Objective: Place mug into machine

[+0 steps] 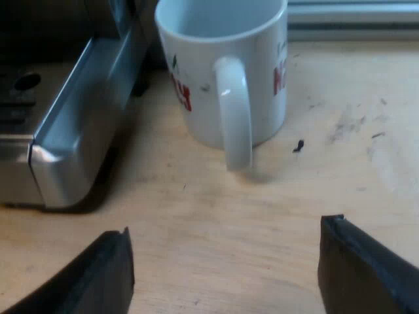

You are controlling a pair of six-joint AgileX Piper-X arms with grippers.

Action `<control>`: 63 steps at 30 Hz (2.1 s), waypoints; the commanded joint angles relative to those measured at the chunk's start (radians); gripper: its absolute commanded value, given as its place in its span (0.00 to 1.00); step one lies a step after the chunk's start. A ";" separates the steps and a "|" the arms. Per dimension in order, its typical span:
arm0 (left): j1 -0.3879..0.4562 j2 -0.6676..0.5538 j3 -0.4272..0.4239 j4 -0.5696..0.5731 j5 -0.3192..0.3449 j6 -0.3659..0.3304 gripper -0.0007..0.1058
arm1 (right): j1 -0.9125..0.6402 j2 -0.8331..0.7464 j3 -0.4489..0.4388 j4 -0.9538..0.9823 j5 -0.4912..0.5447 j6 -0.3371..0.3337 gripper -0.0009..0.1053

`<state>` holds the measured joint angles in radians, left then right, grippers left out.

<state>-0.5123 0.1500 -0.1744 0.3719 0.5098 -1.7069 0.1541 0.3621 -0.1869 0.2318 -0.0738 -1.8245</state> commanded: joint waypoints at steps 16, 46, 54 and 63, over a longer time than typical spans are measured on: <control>-0.003 0.000 -0.002 -0.014 0.011 0.006 0.80 | 0.108 0.685 0.041 -0.835 0.193 0.076 0.59; -0.003 0.005 -0.002 -0.004 0.011 0.006 0.80 | 0.108 1.176 -0.199 -1.023 0.188 0.069 0.01; -0.003 0.005 -0.002 -0.011 -0.071 0.006 0.80 | 0.108 0.956 -0.197 -0.769 0.188 0.024 0.01; -0.001 0.005 -0.002 -0.009 -0.105 0.006 0.80 | 0.108 0.524 -0.197 -0.323 0.177 -0.029 0.01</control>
<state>-0.5123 0.1536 -0.1744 0.3721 0.4216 -1.7045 0.2602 0.9355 -0.3737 -0.1154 0.1125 -1.8352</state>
